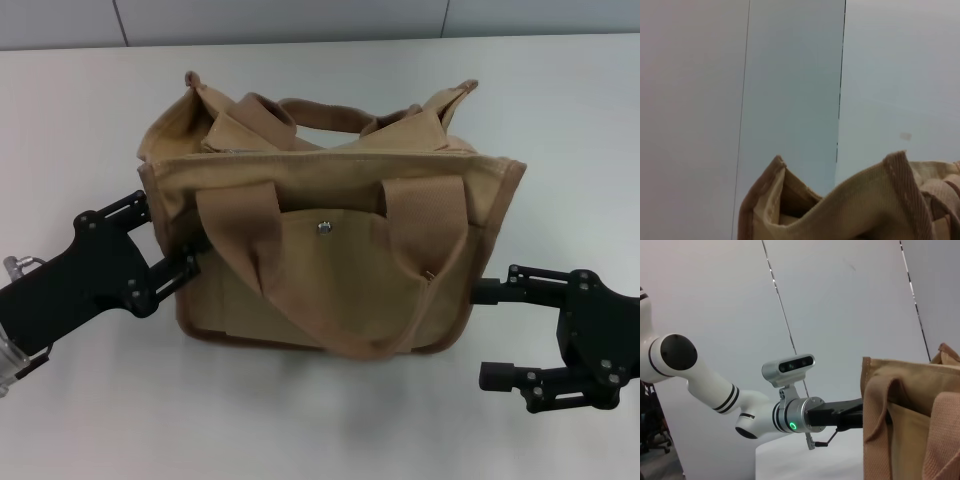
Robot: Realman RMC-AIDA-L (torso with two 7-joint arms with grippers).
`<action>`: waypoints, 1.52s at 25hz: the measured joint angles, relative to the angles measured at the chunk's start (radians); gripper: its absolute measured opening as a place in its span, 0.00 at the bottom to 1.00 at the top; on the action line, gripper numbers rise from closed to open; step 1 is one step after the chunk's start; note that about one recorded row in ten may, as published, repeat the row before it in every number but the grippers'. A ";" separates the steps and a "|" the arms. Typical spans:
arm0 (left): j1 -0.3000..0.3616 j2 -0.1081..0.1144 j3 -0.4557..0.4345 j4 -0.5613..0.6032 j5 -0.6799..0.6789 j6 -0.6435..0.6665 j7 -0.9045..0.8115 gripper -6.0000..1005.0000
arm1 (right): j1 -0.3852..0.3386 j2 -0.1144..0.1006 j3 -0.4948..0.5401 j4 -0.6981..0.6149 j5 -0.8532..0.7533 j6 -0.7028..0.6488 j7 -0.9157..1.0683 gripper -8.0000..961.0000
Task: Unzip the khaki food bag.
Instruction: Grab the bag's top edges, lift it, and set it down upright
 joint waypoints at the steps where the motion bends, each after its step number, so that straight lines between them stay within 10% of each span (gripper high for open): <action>1: -0.003 0.000 0.000 -0.011 -0.005 -0.004 0.012 0.66 | 0.001 0.000 0.000 0.002 0.000 0.002 0.000 0.87; 15: -0.002 -0.001 -0.002 -0.026 -0.068 0.012 0.022 0.13 | 0.007 0.000 0.002 0.005 0.000 0.010 0.004 0.87; 25: -0.045 0.000 0.003 0.109 -0.077 0.120 -0.070 0.09 | -0.011 0.000 0.010 0.005 0.086 0.008 0.004 0.87; 31: -0.084 0.002 0.017 0.274 -0.106 0.215 -0.151 0.08 | -0.048 0.004 0.153 0.085 0.449 0.021 -0.100 0.87; 38: -0.117 0.005 0.047 0.349 -0.109 0.241 -0.177 0.08 | 0.043 0.009 0.138 0.134 0.509 0.127 -0.217 0.87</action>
